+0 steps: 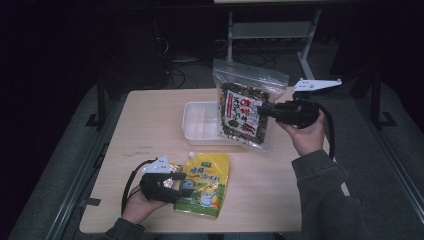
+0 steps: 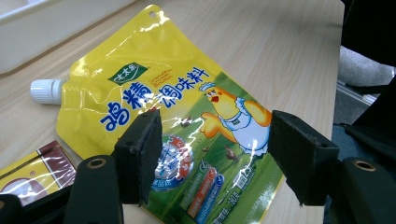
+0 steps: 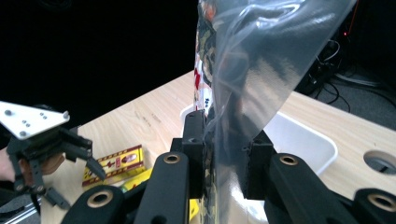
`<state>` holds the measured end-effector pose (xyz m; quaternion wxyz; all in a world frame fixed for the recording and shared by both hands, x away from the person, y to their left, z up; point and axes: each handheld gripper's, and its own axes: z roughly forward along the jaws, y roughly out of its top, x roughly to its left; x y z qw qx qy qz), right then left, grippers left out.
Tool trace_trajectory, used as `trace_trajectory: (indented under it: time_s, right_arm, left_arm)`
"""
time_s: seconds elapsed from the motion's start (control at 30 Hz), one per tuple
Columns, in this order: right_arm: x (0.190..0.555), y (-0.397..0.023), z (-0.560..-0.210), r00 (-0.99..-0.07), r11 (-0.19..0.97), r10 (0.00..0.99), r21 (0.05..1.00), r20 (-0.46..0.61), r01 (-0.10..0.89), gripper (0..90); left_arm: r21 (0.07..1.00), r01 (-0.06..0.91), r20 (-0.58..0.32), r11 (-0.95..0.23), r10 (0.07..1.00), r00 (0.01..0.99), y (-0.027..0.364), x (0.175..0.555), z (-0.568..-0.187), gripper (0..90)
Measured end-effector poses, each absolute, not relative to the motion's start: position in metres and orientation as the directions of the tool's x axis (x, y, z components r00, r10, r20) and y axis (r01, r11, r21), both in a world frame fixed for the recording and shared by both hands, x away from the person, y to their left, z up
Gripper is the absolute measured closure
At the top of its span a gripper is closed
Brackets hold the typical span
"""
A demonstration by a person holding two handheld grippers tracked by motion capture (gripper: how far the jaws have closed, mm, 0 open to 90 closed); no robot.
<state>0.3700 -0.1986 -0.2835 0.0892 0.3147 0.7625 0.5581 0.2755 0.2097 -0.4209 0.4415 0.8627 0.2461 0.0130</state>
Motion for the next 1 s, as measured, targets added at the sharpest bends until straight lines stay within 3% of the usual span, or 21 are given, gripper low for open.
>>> trace_trajectory:
  time_s: [0.4, 1.0]
  right_arm:
    - [0.403, -0.173, -0.282, -0.769, 0.179, 0.614, 0.918, 0.178, 0.355, 75.2]
    - [0.442, -0.138, -0.316, -0.680, 0.183, 0.722, 0.913, 0.126, 0.364, 75.1]
  left_arm:
    - [0.768, 0.419, -0.202, -0.484, 0.437, 0.876, 0.212, 0.275, -0.423, 33.6]
    - [0.769, 0.424, -0.207, -0.478, 0.441, 0.873, 0.219, 0.277, -0.423, 33.2]
